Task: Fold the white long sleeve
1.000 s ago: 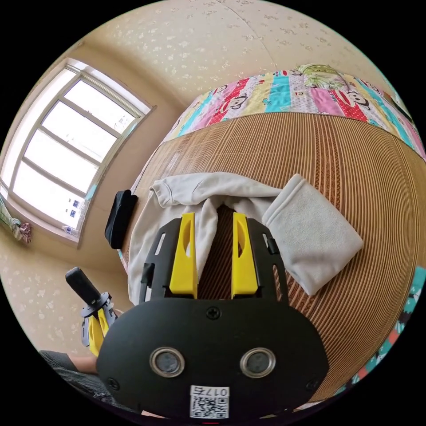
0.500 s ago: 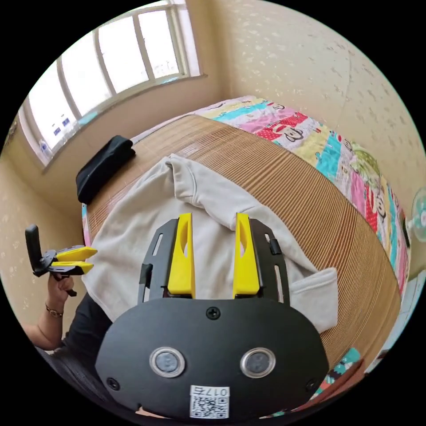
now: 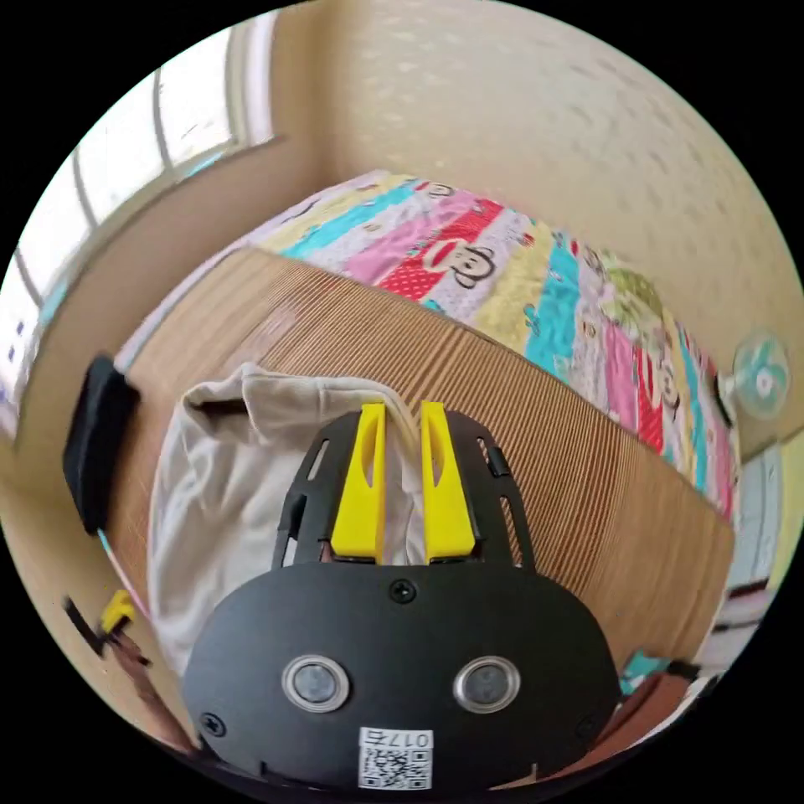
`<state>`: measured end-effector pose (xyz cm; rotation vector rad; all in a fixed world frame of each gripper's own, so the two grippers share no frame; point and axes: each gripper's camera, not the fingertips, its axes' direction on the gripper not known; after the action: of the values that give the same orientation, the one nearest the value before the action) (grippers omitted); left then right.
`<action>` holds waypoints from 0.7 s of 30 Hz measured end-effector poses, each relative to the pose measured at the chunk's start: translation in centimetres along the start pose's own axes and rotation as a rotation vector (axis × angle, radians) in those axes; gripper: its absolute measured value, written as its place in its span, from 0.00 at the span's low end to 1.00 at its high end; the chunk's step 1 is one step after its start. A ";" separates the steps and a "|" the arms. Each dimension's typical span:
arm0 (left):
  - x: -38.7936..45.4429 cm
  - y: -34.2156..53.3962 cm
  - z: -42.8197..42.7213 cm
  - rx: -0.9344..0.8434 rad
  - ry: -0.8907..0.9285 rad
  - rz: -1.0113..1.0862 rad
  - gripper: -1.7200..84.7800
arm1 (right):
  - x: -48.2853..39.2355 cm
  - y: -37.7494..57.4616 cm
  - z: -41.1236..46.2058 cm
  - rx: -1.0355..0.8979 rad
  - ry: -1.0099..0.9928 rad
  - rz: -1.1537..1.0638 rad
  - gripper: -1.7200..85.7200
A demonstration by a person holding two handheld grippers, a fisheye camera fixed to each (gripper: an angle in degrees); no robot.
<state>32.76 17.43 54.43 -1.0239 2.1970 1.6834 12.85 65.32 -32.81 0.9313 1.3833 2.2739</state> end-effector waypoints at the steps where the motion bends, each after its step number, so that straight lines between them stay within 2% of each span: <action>1: 0.0 0.1 0.4 -0.015 0.011 -0.001 0.16 | 4.1 -1.3 1.6 -0.059 -0.082 0.159 0.17; 3: 1.5 0.5 2.1 -0.082 0.006 0.052 0.16 | 8.0 -1.1 3.6 -0.109 -0.179 0.303 0.18; 5: 3.2 1.0 2.4 -0.065 -0.095 0.111 0.15 | 8.5 0.6 4.0 -0.054 -0.256 0.256 0.17; 7: 4.5 1.1 3.1 -0.090 -0.172 0.164 0.13 | 7.3 4.3 4.2 -0.025 -0.189 0.118 0.17; 8: 5.2 1.0 3.6 -0.127 -0.185 0.198 0.08 | 7.1 5.5 4.3 -0.024 -0.161 0.088 0.17; 10: 6.2 0.6 4.3 -0.201 -0.151 0.248 0.03 | 7.7 11.3 4.0 -0.016 -0.091 0.005 0.16; 11: 7.1 0.4 3.5 -0.189 -0.207 0.283 0.03 | 8.2 12.9 3.8 -0.012 -0.082 -0.002 0.16; 14: 8.4 -0.9 -2.6 0.016 -0.250 0.385 0.02 | 11.6 20.2 2.0 -0.013 -0.049 -0.024 0.17; 16: 7.0 -3.0 -6.7 0.140 -0.367 0.262 0.02 | 14.4 25.1 0.7 0.000 0.071 -0.031 0.18; 18: 3.6 -5.0 -11.6 0.310 -0.471 0.052 0.02 | 16.6 27.9 0.6 -0.034 0.141 0.004 0.18; 19: 2.8 -5.2 -12.4 0.325 -0.494 -0.006 0.02 | 17.8 29.3 1.1 -0.067 0.131 0.022 0.18; 20: 1.5 -5.3 -13.6 0.310 -0.480 -0.099 0.04 | 18.2 30.0 1.4 -0.081 0.118 0.029 0.18; 21: 1.2 -4.9 -14.1 0.293 -0.375 -0.113 0.08 | 18.9 31.0 2.1 -0.103 0.104 0.040 0.18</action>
<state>38.47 3.58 54.78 -0.6790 2.0168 1.3255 2.24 62.63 1.88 0.8253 1.2853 2.4295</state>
